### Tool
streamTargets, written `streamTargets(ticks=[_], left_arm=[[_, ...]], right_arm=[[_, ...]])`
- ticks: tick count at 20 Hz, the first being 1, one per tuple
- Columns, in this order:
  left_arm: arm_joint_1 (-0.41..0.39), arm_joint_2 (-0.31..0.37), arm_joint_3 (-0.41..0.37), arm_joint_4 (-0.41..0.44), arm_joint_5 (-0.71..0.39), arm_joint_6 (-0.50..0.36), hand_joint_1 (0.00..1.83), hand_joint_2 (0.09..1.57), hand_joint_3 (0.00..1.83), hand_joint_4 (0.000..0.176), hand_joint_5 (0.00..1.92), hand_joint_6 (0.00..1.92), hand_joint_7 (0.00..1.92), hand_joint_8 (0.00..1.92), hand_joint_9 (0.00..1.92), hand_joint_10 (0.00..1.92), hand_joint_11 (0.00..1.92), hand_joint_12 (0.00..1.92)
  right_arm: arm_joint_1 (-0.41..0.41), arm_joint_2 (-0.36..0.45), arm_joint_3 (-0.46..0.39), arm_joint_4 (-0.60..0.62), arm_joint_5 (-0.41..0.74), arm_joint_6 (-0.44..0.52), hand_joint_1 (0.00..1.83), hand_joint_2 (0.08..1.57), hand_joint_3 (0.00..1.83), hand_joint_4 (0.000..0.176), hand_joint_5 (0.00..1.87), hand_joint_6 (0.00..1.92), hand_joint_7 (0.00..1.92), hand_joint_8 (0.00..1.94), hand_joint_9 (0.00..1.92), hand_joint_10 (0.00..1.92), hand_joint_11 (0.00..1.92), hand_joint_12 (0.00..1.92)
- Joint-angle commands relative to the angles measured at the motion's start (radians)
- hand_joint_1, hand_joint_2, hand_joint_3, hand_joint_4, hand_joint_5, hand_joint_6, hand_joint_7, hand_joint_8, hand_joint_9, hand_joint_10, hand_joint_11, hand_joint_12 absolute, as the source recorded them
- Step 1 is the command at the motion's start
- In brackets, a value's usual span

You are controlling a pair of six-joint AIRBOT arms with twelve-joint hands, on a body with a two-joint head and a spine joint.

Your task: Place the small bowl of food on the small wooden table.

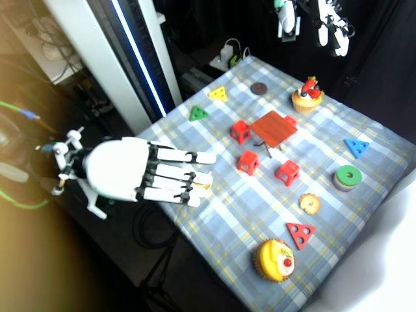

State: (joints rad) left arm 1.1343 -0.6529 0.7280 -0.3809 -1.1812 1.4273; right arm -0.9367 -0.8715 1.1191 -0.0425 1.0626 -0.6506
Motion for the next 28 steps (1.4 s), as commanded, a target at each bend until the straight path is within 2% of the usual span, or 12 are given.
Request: streamTargets(ticks=[1,4,8,9,10,12,14,18,20,22,25,28], left_arm=[[-0.013,-0.004,0.006,0.007,-0.118,-0.005,0.32,1.15,0.0,0.126,0.43,0.01,0.36,0.0,0.31,0.01,0.0,0.37],[-0.014,-0.009,0.008,0.007,-0.111,-0.005,0.33,1.15,0.0,0.131,0.44,0.0,0.38,0.0,0.34,0.01,0.0,0.43],[-0.014,-0.012,0.008,0.001,-0.11,-0.005,0.43,1.13,0.0,0.118,0.48,0.0,0.42,0.0,0.35,0.0,0.0,0.48],[-0.015,-0.014,0.008,0.001,-0.105,-0.005,0.45,1.13,0.0,0.132,0.44,0.0,0.39,0.0,0.31,0.01,0.0,0.35],[-0.015,-0.016,0.009,0.001,-0.104,-0.005,0.47,1.13,0.0,0.131,0.42,0.0,0.36,0.0,0.29,0.0,0.0,0.23],[-0.015,-0.017,0.01,0.001,-0.103,-0.005,0.45,1.15,0.0,0.129,0.41,0.0,0.38,0.0,0.32,0.0,0.0,0.27],[-0.015,-0.02,0.012,0.0,-0.101,-0.005,0.44,1.16,0.0,0.123,0.41,0.0,0.39,0.0,0.32,0.0,0.0,0.3],[-0.016,-0.027,0.015,-0.001,-0.092,-0.005,0.53,1.15,0.0,0.129,0.43,0.0,0.39,0.0,0.33,0.0,0.0,0.35],[-0.016,-0.028,0.016,-0.003,-0.09,-0.005,0.62,1.13,0.0,0.124,0.47,0.01,0.41,0.0,0.33,0.0,0.0,0.34],[-0.016,-0.028,0.016,-0.004,-0.089,-0.005,0.61,1.14,0.0,0.138,0.48,0.0,0.4,0.0,0.33,0.0,0.0,0.38],[-0.016,-0.029,0.017,-0.004,-0.086,-0.006,0.62,1.14,0.0,0.147,0.46,0.0,0.39,0.0,0.33,0.01,0.0,0.35],[-0.016,-0.031,0.017,-0.006,-0.083,-0.01,0.66,1.13,0.0,0.141,0.5,0.0,0.42,0.0,0.34,0.0,0.0,0.35]], right_arm=[[0.019,-0.003,0.007,0.011,0.094,0.004,0.75,1.1,0.0,0.0,0.39,0.0,0.35,0.0,0.28,0.0,0.09,0.44],[0.038,-0.018,0.024,-0.019,0.052,0.016,0.77,1.07,0.0,0.0,0.37,0.0,0.35,0.0,0.29,0.0,0.13,0.38],[0.086,-0.056,0.078,-0.083,-0.045,0.082,0.84,1.01,0.0,0.007,0.34,0.0,0.39,0.0,0.37,0.01,0.25,0.37],[0.099,-0.066,0.09,-0.098,-0.069,0.093,0.83,0.98,0.0,0.0,0.35,0.0,0.42,0.0,0.41,0.01,0.29,0.37],[0.112,-0.076,0.099,-0.11,-0.092,0.094,0.83,0.98,0.0,0.0,0.36,0.0,0.43,0.01,0.44,0.02,0.32,0.38],[0.133,-0.095,0.115,-0.127,-0.128,0.094,0.88,0.97,0.0,0.0,0.35,0.0,0.5,0.0,0.49,0.0,0.24,0.59],[0.149,-0.109,0.129,-0.14,-0.158,0.094,0.84,0.97,0.0,0.01,0.37,0.0,0.5,0.0,0.49,0.0,0.18,0.67],[0.158,-0.123,0.149,-0.15,-0.199,0.094,0.87,0.98,0.0,0.005,0.4,0.0,0.54,0.0,0.51,0.0,0.1,0.86],[0.159,-0.128,0.154,-0.151,-0.207,0.094,0.88,0.98,0.0,0.0,0.43,0.01,0.57,0.01,0.54,0.01,0.13,0.89],[0.162,-0.131,0.155,-0.154,-0.208,0.095,0.86,0.98,0.0,0.0,0.5,0.01,0.63,0.01,0.6,0.02,0.18,0.88],[0.164,-0.133,0.155,-0.159,-0.208,0.095,0.93,0.97,0.0,0.0,0.64,0.02,0.75,0.02,0.72,0.03,0.32,0.93],[0.165,-0.137,0.155,-0.163,-0.208,0.096,0.97,0.97,0.0,0.0,0.72,0.01,0.86,0.02,0.84,0.05,0.37,1.06]])
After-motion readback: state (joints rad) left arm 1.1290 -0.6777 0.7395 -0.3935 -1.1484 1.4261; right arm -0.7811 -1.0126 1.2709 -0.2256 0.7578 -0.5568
